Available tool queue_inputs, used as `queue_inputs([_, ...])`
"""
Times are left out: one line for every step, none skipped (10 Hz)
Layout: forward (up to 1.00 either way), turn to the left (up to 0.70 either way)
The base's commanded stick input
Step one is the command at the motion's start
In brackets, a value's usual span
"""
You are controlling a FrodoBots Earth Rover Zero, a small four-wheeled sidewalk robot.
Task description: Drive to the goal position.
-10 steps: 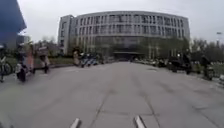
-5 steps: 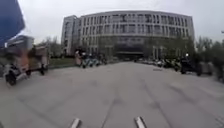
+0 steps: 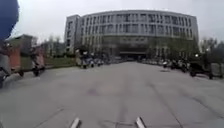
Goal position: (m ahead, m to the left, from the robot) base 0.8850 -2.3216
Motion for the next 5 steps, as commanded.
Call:
queue_inputs([1.0, 0.04])
queue_inputs([1.0, -0.28])
queue_inputs([1.0, -0.36])
queue_inputs([1.0, -0.36])
queue_inputs([1.0, -0.36])
